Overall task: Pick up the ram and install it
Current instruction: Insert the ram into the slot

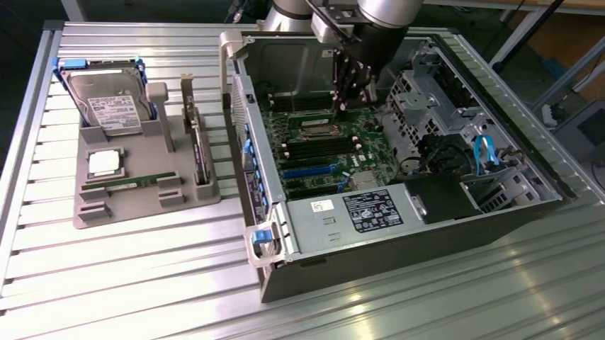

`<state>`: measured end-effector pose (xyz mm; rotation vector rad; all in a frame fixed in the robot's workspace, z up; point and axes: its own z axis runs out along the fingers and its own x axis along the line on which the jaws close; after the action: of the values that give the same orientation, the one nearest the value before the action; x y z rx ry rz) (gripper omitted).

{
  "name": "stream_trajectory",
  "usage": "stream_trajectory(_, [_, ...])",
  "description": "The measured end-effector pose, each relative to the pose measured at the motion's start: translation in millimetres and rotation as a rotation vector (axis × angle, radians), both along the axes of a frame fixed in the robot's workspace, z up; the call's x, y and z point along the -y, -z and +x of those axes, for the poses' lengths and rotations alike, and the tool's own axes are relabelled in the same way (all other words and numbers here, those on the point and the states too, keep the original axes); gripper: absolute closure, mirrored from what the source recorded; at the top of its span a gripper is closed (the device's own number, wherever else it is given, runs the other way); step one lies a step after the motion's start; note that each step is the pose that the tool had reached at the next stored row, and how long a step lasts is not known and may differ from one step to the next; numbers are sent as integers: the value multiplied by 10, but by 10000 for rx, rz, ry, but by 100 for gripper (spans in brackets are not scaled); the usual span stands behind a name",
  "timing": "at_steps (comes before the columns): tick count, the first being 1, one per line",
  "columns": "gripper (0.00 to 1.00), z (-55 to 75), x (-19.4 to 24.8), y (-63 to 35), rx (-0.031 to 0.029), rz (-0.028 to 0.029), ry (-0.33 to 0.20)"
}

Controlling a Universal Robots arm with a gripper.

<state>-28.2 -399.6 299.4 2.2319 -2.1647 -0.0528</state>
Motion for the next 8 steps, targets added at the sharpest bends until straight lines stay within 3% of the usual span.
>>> stream_trajectory(8, [88, 35, 0, 4, 1, 2, 117])
